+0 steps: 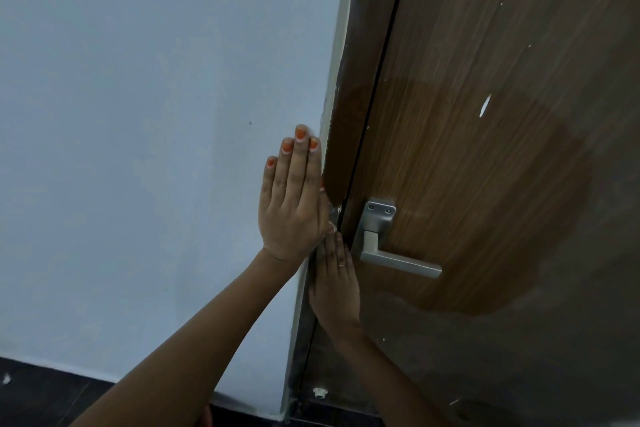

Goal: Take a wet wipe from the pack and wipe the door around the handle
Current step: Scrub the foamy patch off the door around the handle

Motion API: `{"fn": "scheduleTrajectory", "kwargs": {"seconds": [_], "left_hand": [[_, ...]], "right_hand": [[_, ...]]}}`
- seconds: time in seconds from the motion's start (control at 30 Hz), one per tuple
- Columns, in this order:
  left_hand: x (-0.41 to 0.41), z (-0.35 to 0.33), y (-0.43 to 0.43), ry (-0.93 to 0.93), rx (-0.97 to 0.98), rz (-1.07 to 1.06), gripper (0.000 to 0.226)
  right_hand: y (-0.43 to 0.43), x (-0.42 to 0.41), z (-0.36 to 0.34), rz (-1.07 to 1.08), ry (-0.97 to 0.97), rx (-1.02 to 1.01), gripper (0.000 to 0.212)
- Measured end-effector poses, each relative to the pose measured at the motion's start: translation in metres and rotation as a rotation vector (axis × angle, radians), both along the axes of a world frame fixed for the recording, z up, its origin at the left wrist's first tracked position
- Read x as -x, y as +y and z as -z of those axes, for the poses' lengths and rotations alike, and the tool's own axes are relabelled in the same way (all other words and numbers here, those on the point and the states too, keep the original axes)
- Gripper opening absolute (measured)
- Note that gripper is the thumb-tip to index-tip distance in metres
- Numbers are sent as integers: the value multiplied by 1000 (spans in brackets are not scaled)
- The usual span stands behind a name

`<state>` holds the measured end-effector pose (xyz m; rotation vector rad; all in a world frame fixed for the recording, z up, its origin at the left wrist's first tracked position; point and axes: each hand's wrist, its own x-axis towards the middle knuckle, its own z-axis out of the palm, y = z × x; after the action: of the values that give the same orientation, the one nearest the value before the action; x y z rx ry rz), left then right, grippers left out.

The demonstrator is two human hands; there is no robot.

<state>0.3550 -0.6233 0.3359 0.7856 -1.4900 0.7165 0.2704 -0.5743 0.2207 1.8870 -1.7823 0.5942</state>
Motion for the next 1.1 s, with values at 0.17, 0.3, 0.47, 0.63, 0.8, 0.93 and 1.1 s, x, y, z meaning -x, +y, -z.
{"fn": "scheduleTrajectory", "kwargs": {"seconds": [0.17,0.3,0.47,0.63,0.8,0.93,1.1], "left_hand": [[-1,-1,1,7,1,15,52],[0,-1,1,5,-1,12,53],[0,0,0,7,-2,3,55],[0,0,1,9,-4,9,55],[0,-1,1,8,-9,16,52],[0,-2,2,11,-10,12,52],[0,-4,4,7,-16,8,53]], "right_hand": [[-11,-19,-24,133,-19,36,87],[-1,-13,-16,139,48,-20,80],[8,-9,0,159,66,-57,75],[-6,-12,-23,155,-16,27,75],[-13,-9,-41,91,-66,38,72],[-14,-8,-41,79,-46,-11,65],[-20,-9,-55,57,8,47,89]]}}
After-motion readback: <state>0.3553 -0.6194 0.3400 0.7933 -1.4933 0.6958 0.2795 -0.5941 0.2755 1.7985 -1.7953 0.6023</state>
